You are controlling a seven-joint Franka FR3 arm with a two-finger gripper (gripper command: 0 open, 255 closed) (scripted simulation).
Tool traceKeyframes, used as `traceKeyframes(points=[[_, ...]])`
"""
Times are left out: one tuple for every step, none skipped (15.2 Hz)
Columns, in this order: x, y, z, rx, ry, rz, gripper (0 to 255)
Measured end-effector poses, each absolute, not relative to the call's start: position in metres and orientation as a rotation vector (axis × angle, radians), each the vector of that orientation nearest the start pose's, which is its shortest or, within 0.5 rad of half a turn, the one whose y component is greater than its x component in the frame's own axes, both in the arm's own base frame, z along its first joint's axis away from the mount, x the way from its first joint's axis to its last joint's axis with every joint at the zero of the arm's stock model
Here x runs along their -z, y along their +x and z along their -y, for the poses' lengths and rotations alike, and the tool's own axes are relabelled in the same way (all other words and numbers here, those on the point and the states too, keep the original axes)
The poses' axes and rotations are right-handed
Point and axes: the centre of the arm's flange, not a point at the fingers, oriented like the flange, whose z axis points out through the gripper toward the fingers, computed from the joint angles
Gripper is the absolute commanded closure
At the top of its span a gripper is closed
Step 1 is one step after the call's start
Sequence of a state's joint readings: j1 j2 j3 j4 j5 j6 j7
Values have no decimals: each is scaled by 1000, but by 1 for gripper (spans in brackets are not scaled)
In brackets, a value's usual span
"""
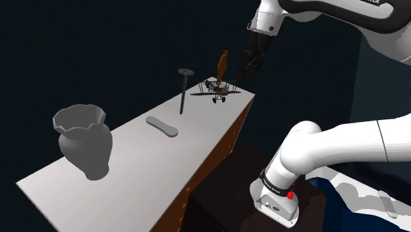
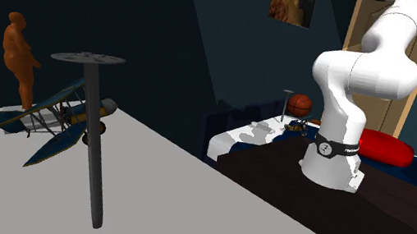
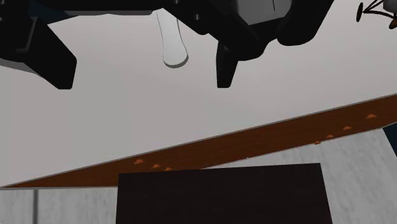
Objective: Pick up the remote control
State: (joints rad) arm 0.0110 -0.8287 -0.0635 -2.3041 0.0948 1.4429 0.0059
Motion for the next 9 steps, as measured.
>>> traceKeyframes(points=[[-617,282,11,-47,-3000,-40,0],[-613,286,8,-48,-3001,-37,0],[-606,293,7,-48,-3005,-33,0],[-599,300,4,-48,-3008,-28,0],[-589,309,1,-48,-3012,-22,0],[-581,317,-1,-47,-3016,-17,0],[-571,326,-4,-47,-3020,-11,0],[-559,336,-4,-47,-3025,-5,0],[-549,344,-8,-46,-3029,1,0]])
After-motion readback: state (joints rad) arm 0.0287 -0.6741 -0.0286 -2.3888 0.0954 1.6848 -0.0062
